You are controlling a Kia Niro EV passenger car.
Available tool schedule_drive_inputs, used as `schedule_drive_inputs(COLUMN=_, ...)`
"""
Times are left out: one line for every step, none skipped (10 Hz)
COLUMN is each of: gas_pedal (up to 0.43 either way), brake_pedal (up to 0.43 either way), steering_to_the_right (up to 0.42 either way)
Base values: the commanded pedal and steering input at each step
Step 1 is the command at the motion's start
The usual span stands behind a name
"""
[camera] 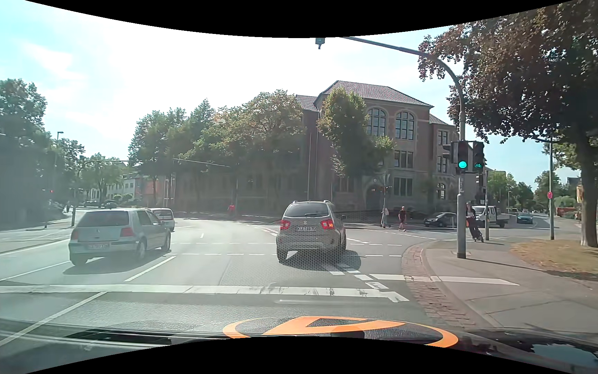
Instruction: Follow the waypoints while adhering to traffic rules and regulations
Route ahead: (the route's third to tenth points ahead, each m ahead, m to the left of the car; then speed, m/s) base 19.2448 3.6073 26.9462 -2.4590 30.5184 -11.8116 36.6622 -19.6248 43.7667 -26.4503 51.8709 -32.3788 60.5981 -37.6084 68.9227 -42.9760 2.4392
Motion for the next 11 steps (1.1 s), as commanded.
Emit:
schedule_drive_inputs(gas_pedal=0.0, brake_pedal=0.0, steering_to_the_right=-0.086)
schedule_drive_inputs(gas_pedal=0.0, brake_pedal=0.0, steering_to_the_right=-0.084)
schedule_drive_inputs(gas_pedal=0.0, brake_pedal=0.0, steering_to_the_right=-0.083)
schedule_drive_inputs(gas_pedal=0.0, brake_pedal=0.0, steering_to_the_right=-0.081)
schedule_drive_inputs(gas_pedal=0.0, brake_pedal=0.0, steering_to_the_right=-0.077)
schedule_drive_inputs(gas_pedal=0.0, brake_pedal=0.0, steering_to_the_right=-0.074)
schedule_drive_inputs(gas_pedal=0.0, brake_pedal=0.012, steering_to_the_right=-0.068)
schedule_drive_inputs(gas_pedal=0.0, brake_pedal=0.024, steering_to_the_right=-0.062)
schedule_drive_inputs(gas_pedal=0.0, brake_pedal=0.061, steering_to_the_right=-0.058)
schedule_drive_inputs(gas_pedal=0.0, brake_pedal=0.073, steering_to_the_right=-0.051)
schedule_drive_inputs(gas_pedal=0.0, brake_pedal=0.073, steering_to_the_right=-0.044)
